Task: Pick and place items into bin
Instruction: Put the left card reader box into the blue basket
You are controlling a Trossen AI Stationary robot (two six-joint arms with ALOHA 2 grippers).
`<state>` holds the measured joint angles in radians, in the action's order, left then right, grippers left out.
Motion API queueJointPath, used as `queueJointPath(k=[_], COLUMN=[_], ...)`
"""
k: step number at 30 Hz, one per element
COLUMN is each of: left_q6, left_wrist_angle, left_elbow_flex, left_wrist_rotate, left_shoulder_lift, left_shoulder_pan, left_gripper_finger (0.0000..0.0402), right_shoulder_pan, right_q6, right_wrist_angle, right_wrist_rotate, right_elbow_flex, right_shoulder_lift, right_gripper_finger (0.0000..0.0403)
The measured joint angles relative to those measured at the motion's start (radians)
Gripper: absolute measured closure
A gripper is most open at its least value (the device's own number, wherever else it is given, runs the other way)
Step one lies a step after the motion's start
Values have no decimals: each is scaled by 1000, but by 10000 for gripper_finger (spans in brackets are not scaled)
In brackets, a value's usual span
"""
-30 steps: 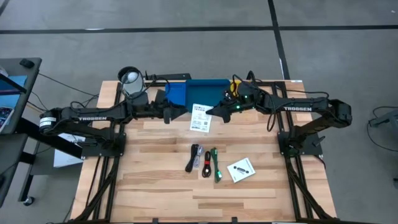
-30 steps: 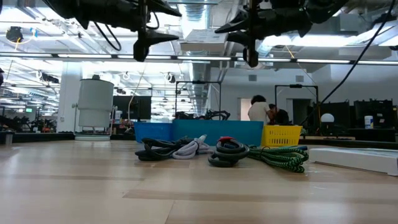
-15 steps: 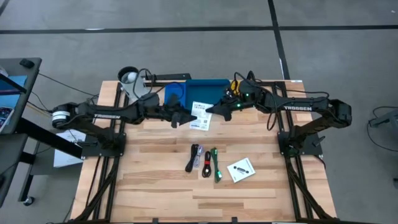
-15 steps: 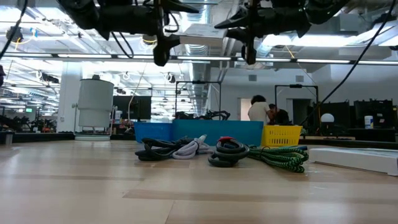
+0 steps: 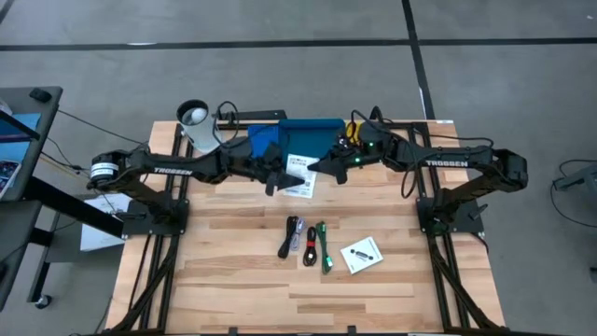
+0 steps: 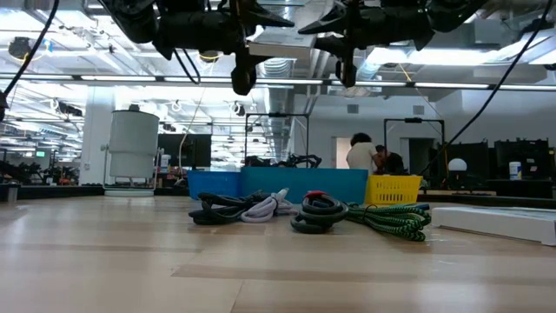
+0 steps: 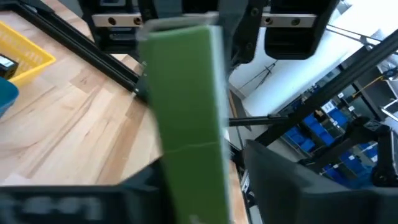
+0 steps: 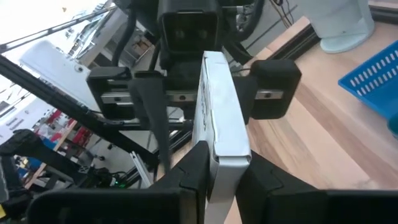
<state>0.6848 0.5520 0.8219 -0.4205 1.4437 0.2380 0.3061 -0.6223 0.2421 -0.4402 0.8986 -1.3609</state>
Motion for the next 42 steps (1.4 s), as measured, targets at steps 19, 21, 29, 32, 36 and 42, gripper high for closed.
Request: queueJointPath(k=[19, 21, 29, 32, 36, 42], left_q6=[-18, -18, -29, -30, -32, -35], left_wrist_angle=[-30, -48, -194, -264, -346, -531], left_elbow_flex=[2, 2, 2, 1, 1, 1], left_wrist_rotate=[7, 5, 37, 94, 118, 227], left_shoulder_lift=[-26, -42, -122, -150, -194, -227], left_shoulder_pan=[67, 85, 142, 160, 190, 236], left_gripper_finger=[363, 363, 356, 362, 360, 359], right_shoulder_pan=[4, 6, 34, 40, 49, 63], right_q6=[29, 30, 28, 22, 21, 21], right_wrist_angle=[54, 56, 32, 34, 25, 24], right_wrist_rotate=[8, 11, -13, -19, -14, -10], right_elbow_flex=[1, 2, -2, -2, -2, -2], right_shoulder_lift=[-2, -2, 0, 0, 0, 0], right_gripper_finger=[339, 339, 339, 339, 339, 339])
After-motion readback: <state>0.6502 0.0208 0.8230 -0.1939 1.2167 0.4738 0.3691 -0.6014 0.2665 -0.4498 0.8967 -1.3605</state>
